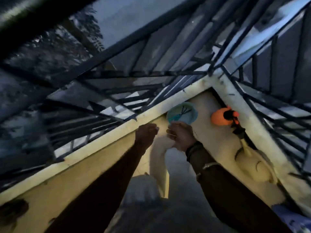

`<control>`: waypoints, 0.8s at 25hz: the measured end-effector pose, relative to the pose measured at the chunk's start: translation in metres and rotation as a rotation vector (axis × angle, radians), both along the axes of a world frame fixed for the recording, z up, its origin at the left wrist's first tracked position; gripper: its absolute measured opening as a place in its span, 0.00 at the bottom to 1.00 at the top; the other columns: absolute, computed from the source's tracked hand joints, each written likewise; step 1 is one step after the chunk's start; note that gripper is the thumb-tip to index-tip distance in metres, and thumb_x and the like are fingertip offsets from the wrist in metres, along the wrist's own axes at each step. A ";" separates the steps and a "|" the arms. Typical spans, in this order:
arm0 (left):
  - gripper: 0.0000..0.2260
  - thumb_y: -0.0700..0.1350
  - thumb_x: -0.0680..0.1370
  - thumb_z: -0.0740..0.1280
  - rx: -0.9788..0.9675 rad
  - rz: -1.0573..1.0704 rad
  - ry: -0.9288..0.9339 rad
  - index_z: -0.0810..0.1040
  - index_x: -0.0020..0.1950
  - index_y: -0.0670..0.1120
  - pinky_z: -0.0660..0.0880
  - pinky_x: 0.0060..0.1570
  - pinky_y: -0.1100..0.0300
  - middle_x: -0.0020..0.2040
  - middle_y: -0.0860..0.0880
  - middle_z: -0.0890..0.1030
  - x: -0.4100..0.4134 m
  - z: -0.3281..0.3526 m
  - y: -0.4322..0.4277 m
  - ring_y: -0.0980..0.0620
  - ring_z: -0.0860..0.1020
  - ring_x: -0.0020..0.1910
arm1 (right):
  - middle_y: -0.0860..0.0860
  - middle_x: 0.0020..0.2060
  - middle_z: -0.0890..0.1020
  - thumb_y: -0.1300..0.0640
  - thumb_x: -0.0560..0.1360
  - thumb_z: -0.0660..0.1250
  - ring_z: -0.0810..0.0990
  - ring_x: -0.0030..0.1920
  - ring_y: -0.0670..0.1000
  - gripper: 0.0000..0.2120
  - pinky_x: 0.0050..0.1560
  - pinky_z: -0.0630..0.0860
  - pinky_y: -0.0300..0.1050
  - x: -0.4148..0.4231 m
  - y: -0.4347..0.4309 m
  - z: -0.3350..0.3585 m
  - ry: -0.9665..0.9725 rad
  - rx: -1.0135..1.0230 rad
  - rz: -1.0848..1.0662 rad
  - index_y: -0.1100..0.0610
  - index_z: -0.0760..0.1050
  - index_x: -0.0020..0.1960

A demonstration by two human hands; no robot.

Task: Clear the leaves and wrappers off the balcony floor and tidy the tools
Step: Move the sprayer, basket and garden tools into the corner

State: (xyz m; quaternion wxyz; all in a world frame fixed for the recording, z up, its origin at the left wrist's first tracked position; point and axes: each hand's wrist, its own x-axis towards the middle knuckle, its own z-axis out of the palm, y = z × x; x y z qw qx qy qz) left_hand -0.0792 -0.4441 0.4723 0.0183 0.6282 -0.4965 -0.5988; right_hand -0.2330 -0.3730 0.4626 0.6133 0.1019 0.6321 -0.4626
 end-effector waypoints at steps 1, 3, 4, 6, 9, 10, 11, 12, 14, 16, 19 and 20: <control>0.12 0.41 0.74 0.70 0.040 0.169 0.125 0.82 0.53 0.36 0.77 0.41 0.59 0.44 0.45 0.84 0.024 0.019 0.017 0.48 0.80 0.39 | 0.59 0.46 0.82 0.66 0.79 0.67 0.82 0.42 0.56 0.12 0.45 0.81 0.50 0.018 0.004 0.025 -0.001 -0.037 0.055 0.63 0.77 0.62; 0.04 0.36 0.74 0.66 0.021 0.337 0.243 0.79 0.44 0.38 0.72 0.30 0.64 0.37 0.45 0.82 0.071 0.042 0.049 0.50 0.79 0.32 | 0.59 0.47 0.81 0.65 0.82 0.63 0.82 0.42 0.55 0.11 0.43 0.81 0.48 0.053 0.014 0.057 0.003 -0.094 0.194 0.63 0.76 0.63; 0.05 0.33 0.75 0.64 0.008 0.398 0.267 0.79 0.42 0.39 0.71 0.30 0.65 0.37 0.46 0.81 0.095 0.052 0.064 0.51 0.77 0.32 | 0.60 0.49 0.81 0.64 0.82 0.62 0.82 0.41 0.54 0.11 0.40 0.82 0.45 0.073 0.020 0.070 0.022 -0.109 0.269 0.62 0.76 0.63; 0.10 0.26 0.77 0.61 -0.009 0.556 0.310 0.77 0.42 0.38 0.70 0.31 0.64 0.39 0.45 0.77 0.147 0.070 0.097 0.50 0.75 0.34 | 0.59 0.49 0.82 0.65 0.82 0.62 0.83 0.42 0.54 0.11 0.37 0.83 0.42 0.120 0.038 0.088 0.103 -0.129 0.403 0.61 0.77 0.63; 0.11 0.25 0.76 0.59 -0.056 0.757 0.362 0.75 0.49 0.38 0.73 0.32 0.64 0.40 0.45 0.79 0.226 0.085 0.148 0.50 0.77 0.34 | 0.59 0.50 0.82 0.64 0.81 0.64 0.83 0.49 0.59 0.12 0.47 0.82 0.48 0.197 0.066 0.104 0.123 -0.160 0.557 0.62 0.77 0.63; 0.10 0.26 0.76 0.60 -0.073 0.827 0.346 0.76 0.47 0.38 0.75 0.34 0.63 0.40 0.45 0.79 0.254 0.091 0.167 0.50 0.78 0.35 | 0.59 0.49 0.82 0.64 0.81 0.64 0.83 0.49 0.59 0.12 0.46 0.82 0.48 0.225 0.074 0.106 0.116 -0.166 0.601 0.62 0.77 0.63; 0.09 0.27 0.77 0.61 -0.097 0.900 0.339 0.77 0.45 0.38 0.76 0.36 0.61 0.41 0.44 0.80 0.280 0.093 0.187 0.49 0.79 0.37 | 0.59 0.48 0.82 0.64 0.80 0.64 0.83 0.47 0.59 0.11 0.45 0.83 0.48 0.254 0.083 0.110 0.116 -0.170 0.656 0.61 0.77 0.62; 0.10 0.28 0.77 0.61 -0.112 0.967 0.331 0.79 0.43 0.40 0.77 0.38 0.60 0.42 0.44 0.80 0.306 0.096 0.206 0.48 0.79 0.38 | 0.58 0.47 0.82 0.63 0.80 0.65 0.83 0.45 0.58 0.11 0.45 0.82 0.48 0.285 0.088 0.111 0.106 -0.176 0.713 0.61 0.77 0.61; 0.10 0.30 0.78 0.62 -0.139 1.099 0.324 0.80 0.44 0.42 0.77 0.39 0.60 0.43 0.42 0.80 0.355 0.104 0.237 0.48 0.79 0.39 | 0.56 0.46 0.83 0.63 0.81 0.64 0.83 0.44 0.56 0.10 0.48 0.83 0.50 0.346 0.094 0.115 0.081 -0.187 0.840 0.60 0.77 0.61; 0.07 0.32 0.79 0.64 -0.148 1.272 0.306 0.81 0.48 0.41 0.78 0.39 0.60 0.45 0.41 0.81 0.409 0.104 0.266 0.49 0.80 0.39 | 0.56 0.48 0.85 0.62 0.80 0.66 0.85 0.47 0.55 0.10 0.49 0.84 0.49 0.412 0.095 0.115 0.063 -0.198 0.999 0.58 0.78 0.61; 0.05 0.34 0.80 0.65 -0.171 1.531 0.289 0.81 0.51 0.39 0.80 0.43 0.57 0.45 0.41 0.82 0.489 0.101 0.293 0.48 0.81 0.40 | 0.57 0.53 0.85 0.63 0.80 0.67 0.86 0.52 0.56 0.10 0.47 0.84 0.49 0.506 0.086 0.109 0.033 -0.206 1.185 0.57 0.78 0.61; 0.05 0.34 0.80 0.66 -0.180 1.607 0.277 0.81 0.52 0.39 0.80 0.44 0.56 0.45 0.41 0.82 0.515 0.097 0.299 0.48 0.81 0.40 | 0.58 0.53 0.85 0.63 0.81 0.66 0.86 0.52 0.57 0.09 0.47 0.85 0.49 0.537 0.083 0.106 0.019 -0.208 1.240 0.57 0.78 0.60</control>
